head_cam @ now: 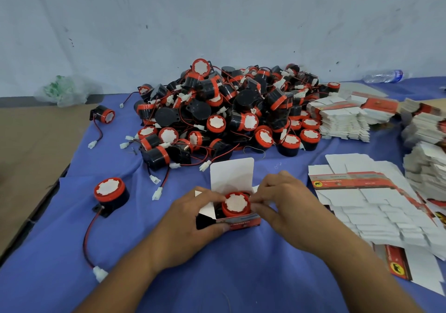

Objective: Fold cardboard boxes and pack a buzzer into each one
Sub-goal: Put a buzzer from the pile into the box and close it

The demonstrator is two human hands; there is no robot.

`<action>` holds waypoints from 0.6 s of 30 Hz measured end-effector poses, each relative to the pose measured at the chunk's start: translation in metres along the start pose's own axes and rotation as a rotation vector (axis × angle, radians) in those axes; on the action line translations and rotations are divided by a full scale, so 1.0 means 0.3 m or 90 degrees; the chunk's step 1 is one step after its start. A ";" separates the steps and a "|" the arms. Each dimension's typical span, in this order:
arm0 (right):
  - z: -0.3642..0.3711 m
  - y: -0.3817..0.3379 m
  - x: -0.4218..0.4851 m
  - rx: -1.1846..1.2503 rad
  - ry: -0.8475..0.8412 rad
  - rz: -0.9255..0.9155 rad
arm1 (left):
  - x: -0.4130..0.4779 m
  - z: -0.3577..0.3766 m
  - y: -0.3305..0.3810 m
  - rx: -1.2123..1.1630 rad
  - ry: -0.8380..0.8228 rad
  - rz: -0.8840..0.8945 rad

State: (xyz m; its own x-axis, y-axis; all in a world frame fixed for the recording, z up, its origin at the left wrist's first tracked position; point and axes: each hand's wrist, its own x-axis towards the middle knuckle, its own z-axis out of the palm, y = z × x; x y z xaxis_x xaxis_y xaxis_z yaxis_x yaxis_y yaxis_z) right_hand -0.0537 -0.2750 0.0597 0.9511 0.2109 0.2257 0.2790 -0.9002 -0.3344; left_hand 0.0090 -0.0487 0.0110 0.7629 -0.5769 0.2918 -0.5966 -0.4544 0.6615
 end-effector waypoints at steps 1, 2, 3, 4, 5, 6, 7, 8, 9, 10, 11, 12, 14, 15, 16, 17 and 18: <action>0.005 -0.009 0.004 -0.021 -0.011 -0.006 | -0.001 0.001 0.000 0.001 -0.002 0.005; 0.009 -0.019 0.006 -0.038 -0.023 -0.005 | -0.001 0.002 0.001 0.000 -0.002 0.008; 0.010 -0.027 0.005 -0.054 -0.037 0.004 | 0.000 0.002 0.002 0.000 -0.001 0.011; 0.012 -0.030 0.001 -0.072 -0.051 0.014 | 0.001 0.002 0.002 0.002 0.001 0.011; 0.016 -0.033 -0.005 -0.090 -0.062 0.029 | 0.002 0.002 0.001 0.003 0.005 0.011; 0.022 -0.036 -0.011 -0.104 -0.072 0.052 | 0.002 0.001 0.001 0.003 0.008 0.011; 0.028 -0.039 -0.018 -0.099 -0.076 0.084 | 0.002 -0.001 0.001 0.003 0.010 0.013; 0.035 -0.043 -0.021 -0.076 -0.072 0.121 | 0.003 -0.001 0.001 0.004 0.010 0.015; 0.041 -0.047 -0.020 -0.044 -0.058 0.154 | 0.003 -0.002 0.001 0.007 0.011 0.019; 0.048 -0.051 -0.017 -0.007 -0.035 0.177 | 0.004 -0.002 0.002 0.008 0.012 0.021; 0.055 -0.053 -0.014 0.028 -0.007 0.193 | 0.004 -0.002 0.002 0.009 0.013 0.020; 0.064 -0.055 -0.012 0.047 0.019 0.204 | 0.005 -0.001 0.002 0.008 0.013 0.018; 0.084 -0.055 -0.016 0.016 0.045 0.200 | 0.005 -0.002 0.000 0.005 0.009 0.015; 0.096 -0.054 -0.018 -0.025 0.045 0.190 | 0.004 -0.002 -0.002 0.003 0.007 0.014; 0.105 -0.056 -0.022 -0.064 0.032 0.183 | 0.003 -0.002 -0.003 0.000 0.006 0.013; 0.109 -0.059 -0.024 -0.093 0.004 0.185 | 0.002 -0.002 -0.004 -0.002 0.007 0.013; 0.110 -0.060 -0.026 -0.107 -0.031 0.194 | 0.002 0.000 -0.004 -0.004 0.009 0.012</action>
State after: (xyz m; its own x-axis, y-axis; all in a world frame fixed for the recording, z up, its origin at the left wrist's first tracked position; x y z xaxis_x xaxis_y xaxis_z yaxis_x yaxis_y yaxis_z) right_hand -0.0619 -0.2479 0.0336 0.9936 -0.0629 0.0933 -0.0407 -0.9738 -0.2238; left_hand 0.0103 -0.0484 0.0104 0.7551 -0.5754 0.3142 -0.6092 -0.4388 0.6605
